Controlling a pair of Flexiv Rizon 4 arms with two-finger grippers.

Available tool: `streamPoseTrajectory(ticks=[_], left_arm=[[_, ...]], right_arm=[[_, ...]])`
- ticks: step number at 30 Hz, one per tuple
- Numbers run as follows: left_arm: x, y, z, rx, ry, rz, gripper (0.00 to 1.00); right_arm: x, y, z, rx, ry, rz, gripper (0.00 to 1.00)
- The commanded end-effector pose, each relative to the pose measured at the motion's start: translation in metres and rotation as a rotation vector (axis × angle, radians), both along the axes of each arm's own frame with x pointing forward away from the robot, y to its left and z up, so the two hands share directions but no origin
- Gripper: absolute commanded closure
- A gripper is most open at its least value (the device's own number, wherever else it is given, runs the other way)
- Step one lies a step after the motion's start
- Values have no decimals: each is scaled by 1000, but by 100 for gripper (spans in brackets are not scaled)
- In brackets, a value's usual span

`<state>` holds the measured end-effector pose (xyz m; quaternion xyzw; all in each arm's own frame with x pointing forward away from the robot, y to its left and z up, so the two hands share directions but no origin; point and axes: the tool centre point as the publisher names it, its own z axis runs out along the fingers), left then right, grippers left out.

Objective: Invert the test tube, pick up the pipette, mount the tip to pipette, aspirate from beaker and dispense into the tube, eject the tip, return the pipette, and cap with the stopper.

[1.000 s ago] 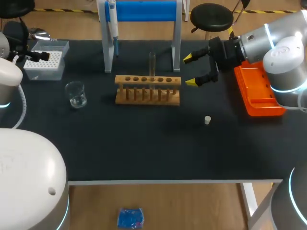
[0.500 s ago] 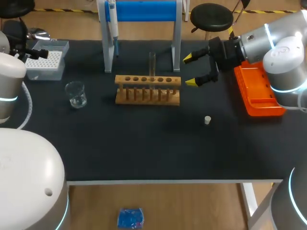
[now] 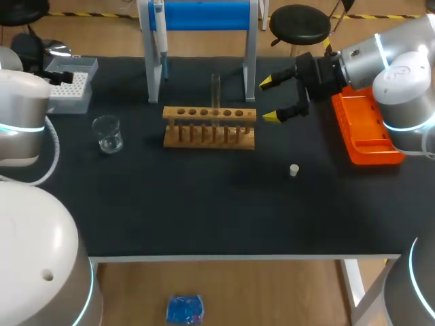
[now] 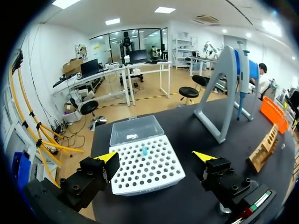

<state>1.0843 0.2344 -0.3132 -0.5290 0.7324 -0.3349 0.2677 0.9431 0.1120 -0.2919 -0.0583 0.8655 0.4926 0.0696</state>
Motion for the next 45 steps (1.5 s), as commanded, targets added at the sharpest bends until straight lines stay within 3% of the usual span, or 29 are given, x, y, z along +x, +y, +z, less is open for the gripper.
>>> streamPoseTrajectory(ticks=[1, 11, 15, 17, 19, 20, 22, 24, 45], left_arm=[[13, -6, -10, 10, 11, 30, 0], [17, -3, -16, -17, -5, 132, 0], [19, -2, -20, -26, -7, 146, 5], [20, -2, -24, -35, -5, 150, 21], [21, -2, -27, -42, -4, 153, 24], [22, -3, -29, -44, -3, 152, 35], [23, -3, -30, -50, -3, 154, 34], [25, -4, -32, -52, -2, 154, 41], [39, -8, -37, -55, -12, 186, 47]], right_arm=[[-1, 0, 0, -2, -1, -1, 0], [-1, 0, 0, -2, -1, -1, 0], [-1, 0, 0, -2, -1, -1, 0], [-1, 0, 0, -2, -1, -1, 0], [-1, 0, 0, -2, -1, -1, 0], [-1, 0, 0, -2, -1, -1, 0], [-1, 0, 0, -2, -1, -1, 0], [-1, 0, 0, -2, -1, -1, 0], [-1, 0, 0, -2, -1, -1, 0]])
